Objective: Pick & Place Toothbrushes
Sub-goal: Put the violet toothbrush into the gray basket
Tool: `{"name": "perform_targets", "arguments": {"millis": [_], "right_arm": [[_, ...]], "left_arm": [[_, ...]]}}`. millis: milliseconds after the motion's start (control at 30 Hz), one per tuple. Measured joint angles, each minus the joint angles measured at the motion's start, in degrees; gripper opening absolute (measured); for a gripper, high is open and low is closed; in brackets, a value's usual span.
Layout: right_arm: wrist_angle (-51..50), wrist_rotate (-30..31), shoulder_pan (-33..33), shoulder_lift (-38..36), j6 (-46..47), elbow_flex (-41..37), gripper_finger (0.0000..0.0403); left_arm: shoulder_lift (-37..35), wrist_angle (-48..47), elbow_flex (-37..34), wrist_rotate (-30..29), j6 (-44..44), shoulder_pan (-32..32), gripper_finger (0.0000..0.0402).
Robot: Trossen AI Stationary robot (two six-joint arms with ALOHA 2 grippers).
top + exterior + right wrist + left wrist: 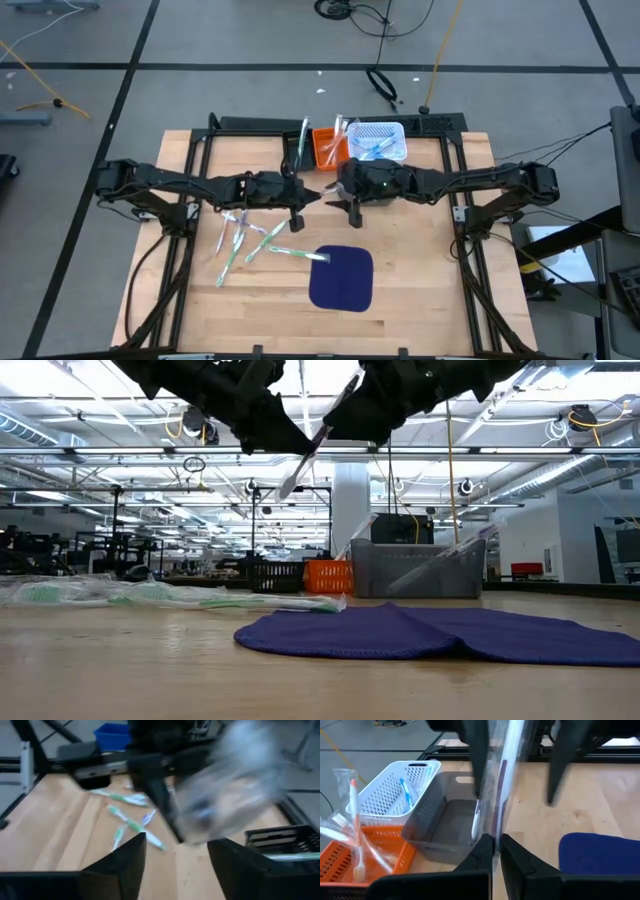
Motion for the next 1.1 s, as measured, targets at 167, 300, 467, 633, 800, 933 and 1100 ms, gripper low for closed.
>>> {"name": "perform_targets", "arguments": {"millis": [167,300,467,633,800,933,1100], "right_arm": [[1.7,0.6,0.0,0.0,-0.8,0.0,0.0145],[3.0,0.5,0.0,0.0,-1.0,0.0,0.0088],[3.6,0.5,0.0,0.0,-2.3,0.0,0.0019],[3.0,0.6,0.0,0.0,-2.2,0.0,0.0019],[-1.0,3.9,0.0,-1.1,-2.7,0.0,0.0019],[-6.2,6.4,0.0,-3.6,-3.6,-0.2,0.0019],[-5.4,8.1,-0.7,-9.0,-2.4,-5.7,0.0019]], "left_arm": [[0.0,0.5,0.0,0.0,0.2,-0.5,0.0004],[0.0,0.6,0.0,0.0,0.1,-0.5,0.0013],[0.0,0.7,0.0,0.0,-0.1,-0.5,0.0004],[0.0,0.6,0.0,-0.3,-1.0,-0.5,0.0035],[-0.6,-3.8,0.0,-4.5,-1.3,-0.5,0.0085],[-2.2,-8.2,0.0,-4.9,-2.6,-0.4,0.0116],[-3.5,-13.0,0.1,-5.0,-6.3,-0.9,0.0136]]}}
